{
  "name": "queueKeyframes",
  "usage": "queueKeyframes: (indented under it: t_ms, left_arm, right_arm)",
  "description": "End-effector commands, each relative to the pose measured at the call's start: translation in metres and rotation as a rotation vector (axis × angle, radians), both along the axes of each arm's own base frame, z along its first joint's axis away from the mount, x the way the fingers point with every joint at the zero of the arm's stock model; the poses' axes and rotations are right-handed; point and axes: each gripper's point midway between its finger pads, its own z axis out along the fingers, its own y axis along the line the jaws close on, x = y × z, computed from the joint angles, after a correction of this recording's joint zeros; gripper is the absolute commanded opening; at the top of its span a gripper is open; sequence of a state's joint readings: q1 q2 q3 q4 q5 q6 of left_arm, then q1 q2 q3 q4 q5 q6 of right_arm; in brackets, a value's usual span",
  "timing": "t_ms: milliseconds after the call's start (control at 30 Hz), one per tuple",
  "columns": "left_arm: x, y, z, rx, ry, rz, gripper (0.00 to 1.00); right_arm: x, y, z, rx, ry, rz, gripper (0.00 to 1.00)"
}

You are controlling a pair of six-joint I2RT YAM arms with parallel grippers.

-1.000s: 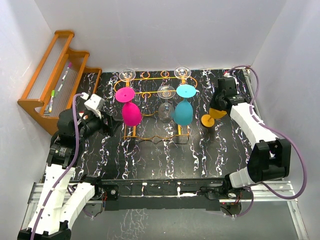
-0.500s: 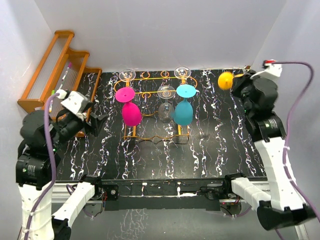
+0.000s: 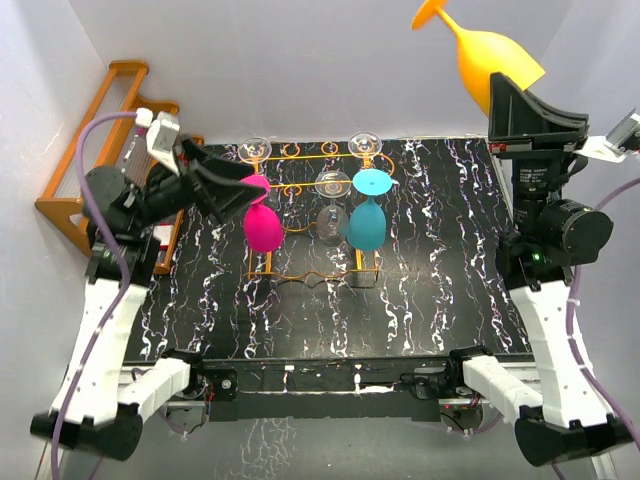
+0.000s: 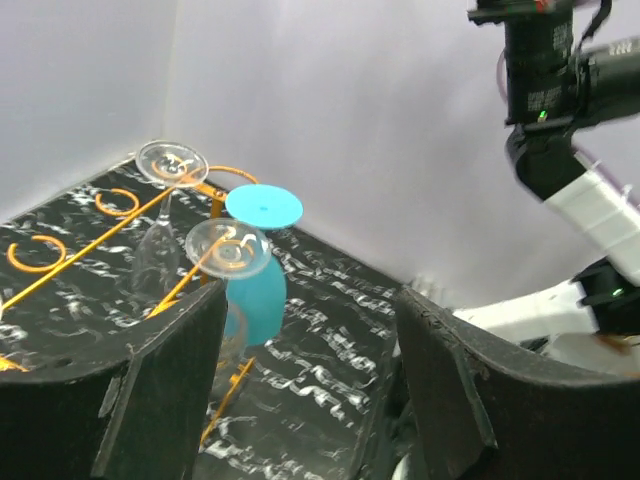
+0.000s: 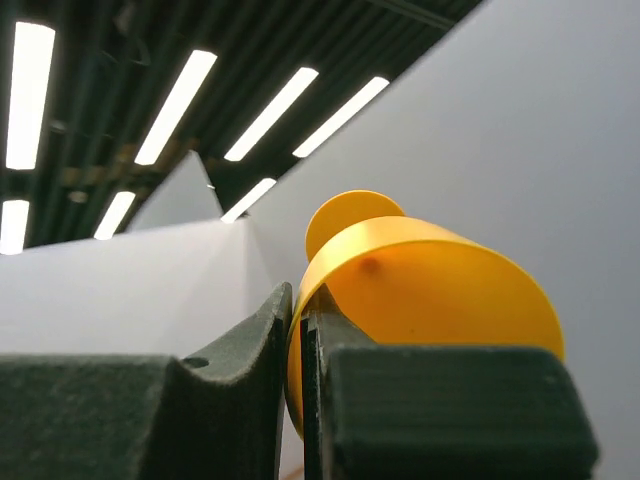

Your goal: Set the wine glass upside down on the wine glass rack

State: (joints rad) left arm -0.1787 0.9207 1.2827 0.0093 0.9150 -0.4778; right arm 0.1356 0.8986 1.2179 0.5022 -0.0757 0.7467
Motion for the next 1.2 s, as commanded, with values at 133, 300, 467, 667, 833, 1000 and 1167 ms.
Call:
queueKeyframes:
  t_ms: [133, 300, 467, 667, 833, 1000, 1167]
  left_arm:
    - [0.025, -0.007, 0.081, -0.344, -0.087, -0.08, 0.65]
    - [0.058, -0.015, 0.093, -0.381, -0.119, -0.069, 0.65]
    - [0.07, -0.019, 0.124, -0.449, -0.164, -0.088, 0.65]
    - [0.055, -0.012, 0.155, -0.473, -0.276, -0.114, 0.65]
    - [0.036, -0.007, 0.159, -0.464, -0.335, -0.14, 0.64]
    - [0.027, -0.003, 0.156, -0.46, -0.362, -0.155, 0.64]
    - [0.037, 0.001, 0.154, -0.473, -0.353, -0.129, 0.52]
  right_arm:
    - [-0.106, 0.008, 0.091, 0.094, -0.637, 0.282, 0.08]
    - [-0.104, -0.004, 0.086, 0.237, -0.712, 0.345, 0.08]
    - [-0.1, 0.038, 0.076, 0.332, -0.733, 0.439, 0.08]
    - [-0.088, 0.097, 0.052, 0.455, -0.773, 0.523, 0.08]
    - [-0.067, 0.113, 0.037, 0.567, -0.698, 0.557, 0.08]
    - [-0.065, 0.136, 0.029, 0.586, -0.649, 0.622, 0.08]
    - [-0.063, 0.151, 0.021, 0.592, -0.608, 0.66, 0.08]
